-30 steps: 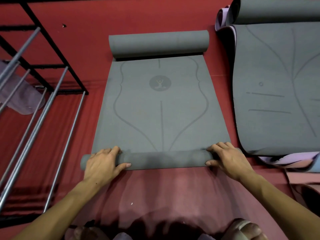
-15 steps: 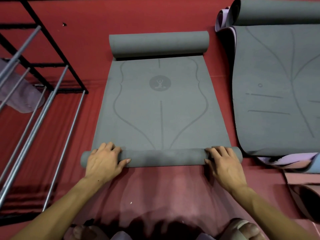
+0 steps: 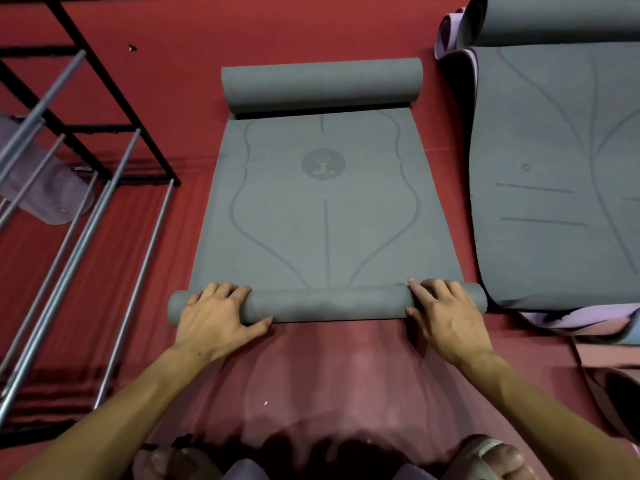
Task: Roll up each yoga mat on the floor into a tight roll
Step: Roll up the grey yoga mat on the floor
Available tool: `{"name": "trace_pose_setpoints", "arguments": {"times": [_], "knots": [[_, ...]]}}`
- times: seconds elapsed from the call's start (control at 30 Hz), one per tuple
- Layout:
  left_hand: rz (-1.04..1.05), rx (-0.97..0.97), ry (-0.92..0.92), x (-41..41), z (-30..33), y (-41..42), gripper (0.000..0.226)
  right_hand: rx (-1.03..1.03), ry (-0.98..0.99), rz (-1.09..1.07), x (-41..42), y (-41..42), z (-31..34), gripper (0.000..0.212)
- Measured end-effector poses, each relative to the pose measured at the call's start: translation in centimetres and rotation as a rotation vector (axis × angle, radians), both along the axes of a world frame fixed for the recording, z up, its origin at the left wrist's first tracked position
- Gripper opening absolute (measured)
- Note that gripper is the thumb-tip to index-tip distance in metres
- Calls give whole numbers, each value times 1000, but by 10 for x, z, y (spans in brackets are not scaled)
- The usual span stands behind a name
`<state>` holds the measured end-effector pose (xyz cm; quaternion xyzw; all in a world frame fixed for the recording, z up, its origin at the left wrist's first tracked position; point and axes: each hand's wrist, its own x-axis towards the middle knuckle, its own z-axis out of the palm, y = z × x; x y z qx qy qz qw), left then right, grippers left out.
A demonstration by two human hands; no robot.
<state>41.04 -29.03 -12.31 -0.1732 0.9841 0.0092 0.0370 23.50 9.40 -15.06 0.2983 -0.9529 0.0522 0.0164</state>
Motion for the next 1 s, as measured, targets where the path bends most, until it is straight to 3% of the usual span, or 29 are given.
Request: {"name": "trace_pose_setpoints", "arguments": {"times": [0.1, 0.33, 0.53, 0.77, 1.0], "knots": [[27, -18, 1, -6, 3, 8, 90, -26, 26, 12, 0, -2, 0, 48], [-87, -134, -69, -4, -5, -8, 93, 40, -2, -3, 1, -2, -2, 79], [-98, -138, -82, -12, -2, -16, 93, 83, -1, 27, -9, 1, -5, 67], [-52, -69, -109, -18, -1, -16, 74, 38, -66, 108, -33, 3, 6, 51], [-111, -69, -83, -12, 3, -21, 67, 43, -209, 53, -41, 6, 16, 54]]}}
